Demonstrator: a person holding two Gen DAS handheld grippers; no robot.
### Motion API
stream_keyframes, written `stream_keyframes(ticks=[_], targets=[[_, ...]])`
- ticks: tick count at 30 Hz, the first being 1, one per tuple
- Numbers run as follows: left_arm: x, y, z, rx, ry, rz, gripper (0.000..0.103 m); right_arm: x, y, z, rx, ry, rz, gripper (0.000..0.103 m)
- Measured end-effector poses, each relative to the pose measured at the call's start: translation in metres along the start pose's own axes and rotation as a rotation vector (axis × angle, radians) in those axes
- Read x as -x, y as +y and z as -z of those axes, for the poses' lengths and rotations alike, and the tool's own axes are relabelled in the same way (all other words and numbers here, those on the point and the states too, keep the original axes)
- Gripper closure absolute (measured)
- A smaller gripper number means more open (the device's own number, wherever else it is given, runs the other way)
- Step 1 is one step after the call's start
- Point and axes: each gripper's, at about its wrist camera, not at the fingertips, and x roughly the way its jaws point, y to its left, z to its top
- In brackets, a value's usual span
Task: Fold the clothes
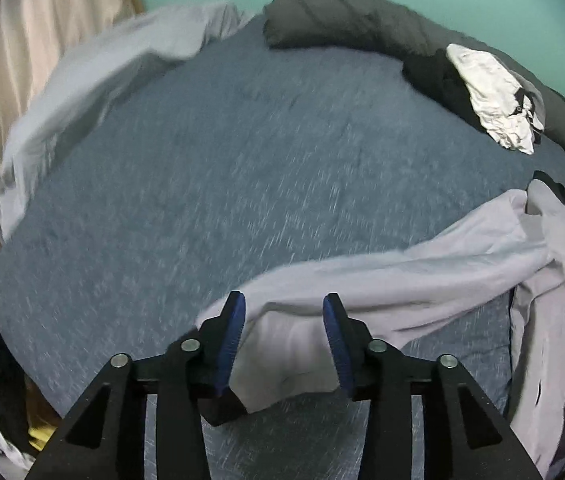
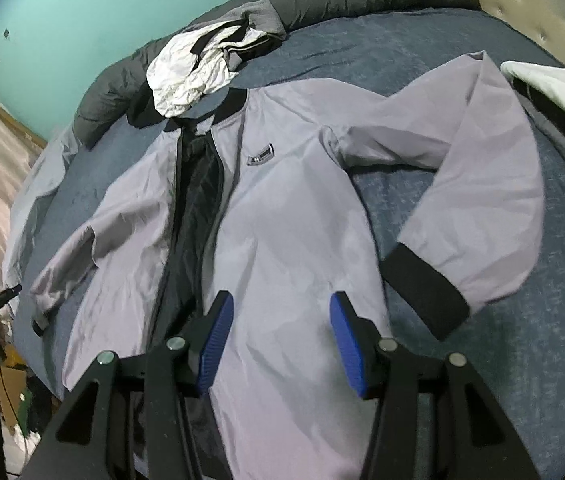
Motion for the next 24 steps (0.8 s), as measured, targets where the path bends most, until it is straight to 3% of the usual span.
stream_keyframes(ticks=[6, 9, 14, 18, 24], targets=[[0.007, -0.059, -0.012, -0.087, -0.017, 0.148, 0.057, -0.023, 0.019, -0.008, -0.016, -0.051, -0.068, 0.052], [-0.001, -0.107, -0.022, -0.136, 0.001, 0.241, 0.052, -0.039, 0.033, -0.009, -0.034, -0.075, -0.118, 0.052], [-0.010, -0.221, -0.033, -0.302, 0.023, 0.338, 0.051, -0.060, 0.051, -0.011, -0.020, -0.122, -0.154, 0.052], [-0.028, -0.294, -0.042, -0.386, 0.042, 0.376, 0.051, -0.074, 0.054, -0.014, 0.004, -0.143, -0.142, 0.052], [-0.075, -0.363, -0.065, -0.385, 0.095, 0.404, 0.051, -0.091, 0.033, -0.015, -0.051, -0.153, -0.174, 0.049]])
